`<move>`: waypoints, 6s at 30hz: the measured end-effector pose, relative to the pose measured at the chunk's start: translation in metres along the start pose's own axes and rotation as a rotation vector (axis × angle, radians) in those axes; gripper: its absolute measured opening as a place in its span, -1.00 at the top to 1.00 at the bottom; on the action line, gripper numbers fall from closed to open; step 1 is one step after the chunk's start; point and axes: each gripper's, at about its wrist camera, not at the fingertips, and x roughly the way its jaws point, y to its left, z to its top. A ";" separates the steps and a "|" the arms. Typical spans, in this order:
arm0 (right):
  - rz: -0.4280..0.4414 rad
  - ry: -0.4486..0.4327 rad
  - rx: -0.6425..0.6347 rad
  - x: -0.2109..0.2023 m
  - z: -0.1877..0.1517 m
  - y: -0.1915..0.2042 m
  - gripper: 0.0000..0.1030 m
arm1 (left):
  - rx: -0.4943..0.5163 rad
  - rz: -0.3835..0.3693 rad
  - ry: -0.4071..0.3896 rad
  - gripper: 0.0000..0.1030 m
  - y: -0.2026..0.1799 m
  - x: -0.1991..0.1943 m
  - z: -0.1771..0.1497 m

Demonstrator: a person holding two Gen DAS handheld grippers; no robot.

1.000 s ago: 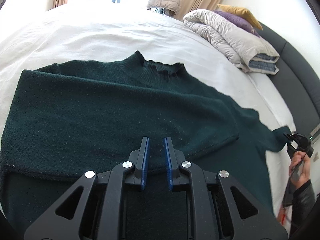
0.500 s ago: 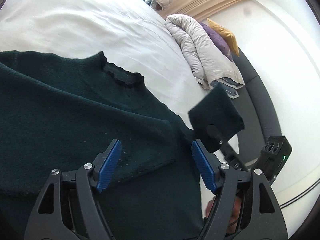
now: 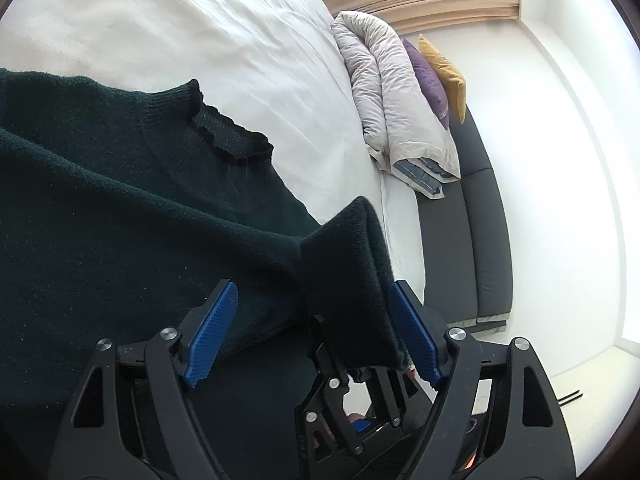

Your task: Fold small clothes

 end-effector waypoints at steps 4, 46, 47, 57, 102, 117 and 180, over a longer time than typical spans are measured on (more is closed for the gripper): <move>-0.023 -0.025 -0.100 -0.001 0.004 0.018 0.85 | 0.028 0.035 0.008 -0.51 -0.005 -0.004 0.007; 0.623 0.234 1.514 0.055 -0.184 -0.178 0.26 | 0.096 0.302 -0.039 0.87 0.071 -0.075 0.021; 0.609 0.222 1.554 0.054 -0.187 -0.177 0.26 | 0.089 0.299 -0.041 0.87 0.073 -0.073 0.020; 0.545 0.059 1.821 0.033 -0.225 -0.206 0.18 | 0.061 0.309 -0.050 0.87 0.092 -0.069 0.007; 0.517 0.320 1.446 0.141 -0.171 -0.217 0.78 | 0.163 0.358 -0.121 0.81 0.106 -0.062 0.008; 0.666 0.245 1.331 0.099 -0.127 -0.185 0.54 | 0.394 0.537 -0.184 0.81 0.042 -0.070 -0.019; 0.059 -0.071 0.766 -0.243 -0.135 -0.117 -1.00 | 1.279 0.779 -0.258 -0.89 -0.021 -0.135 -0.432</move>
